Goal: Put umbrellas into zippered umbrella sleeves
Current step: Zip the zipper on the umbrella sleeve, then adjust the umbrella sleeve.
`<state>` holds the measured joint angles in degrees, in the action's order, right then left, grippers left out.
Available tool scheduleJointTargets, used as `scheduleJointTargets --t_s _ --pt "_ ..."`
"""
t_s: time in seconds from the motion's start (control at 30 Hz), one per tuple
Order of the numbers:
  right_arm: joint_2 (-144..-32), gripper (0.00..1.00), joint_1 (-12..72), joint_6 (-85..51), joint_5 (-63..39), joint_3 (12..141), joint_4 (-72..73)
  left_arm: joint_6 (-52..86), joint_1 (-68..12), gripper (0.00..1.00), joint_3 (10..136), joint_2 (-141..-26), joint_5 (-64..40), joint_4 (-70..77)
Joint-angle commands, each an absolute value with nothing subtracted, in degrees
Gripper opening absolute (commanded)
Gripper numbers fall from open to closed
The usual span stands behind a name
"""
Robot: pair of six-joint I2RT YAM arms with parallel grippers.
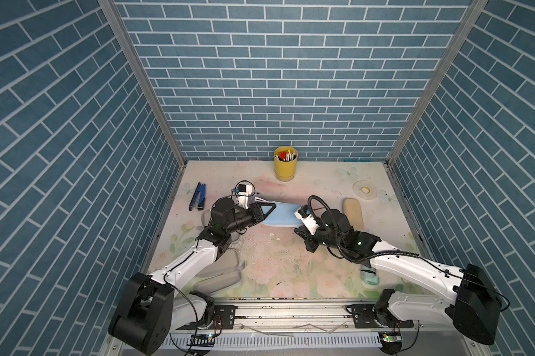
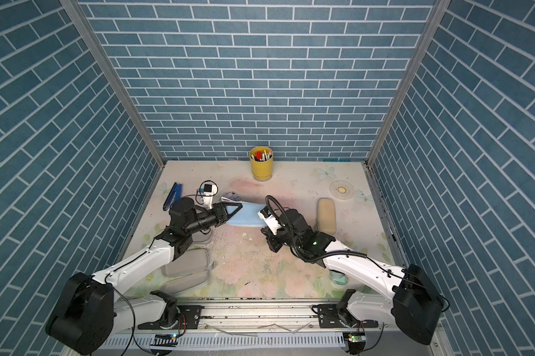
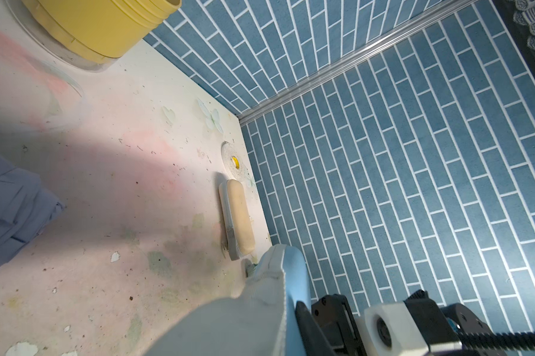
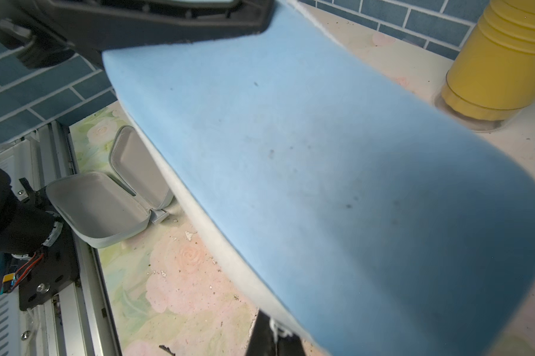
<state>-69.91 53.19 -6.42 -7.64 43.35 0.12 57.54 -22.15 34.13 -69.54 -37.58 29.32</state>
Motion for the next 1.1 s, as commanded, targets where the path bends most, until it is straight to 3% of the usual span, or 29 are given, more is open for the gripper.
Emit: scheduleJointTargets --t_s 0.0,0.2,0.4,0.53,0.7,0.83,1.07 --pt "-72.35 0.0 57.06 -9.53 -9.41 45.43 5.76 56.58 -23.53 0.0 34.54 -70.92 -24.32 34.97" --pt "-80.1 0.0 59.65 -17.9 -6.24 50.19 15.24 61.57 -32.39 0.0 30.82 -77.55 -12.27 47.99" --pt "-84.04 0.0 58.28 -30.17 -4.3 53.15 15.8 68.2 -34.49 0.0 27.71 -83.69 -3.86 61.24" --pt "-79.57 0.41 51.14 -44.54 -9.7 47.58 12.82 68.4 -34.28 0.01 25.63 -81.57 5.35 62.4" --pt "-76.33 0.68 43.44 -63.05 -14.59 38.89 24.23 69.34 -36.26 0.03 26.23 -81.92 12.11 63.98" --pt "-78.87 0.72 42.93 -69.38 -13.55 37.04 35.99 71.67 -40.26 0.04 26.53 -83.95 17.46 67.03" --pt "-85.88 0.7 42.4 -74.58 -11.92 36.52 50.95 75.13 -46.44 0.06 27.36 -86.56 21.17 69.11"
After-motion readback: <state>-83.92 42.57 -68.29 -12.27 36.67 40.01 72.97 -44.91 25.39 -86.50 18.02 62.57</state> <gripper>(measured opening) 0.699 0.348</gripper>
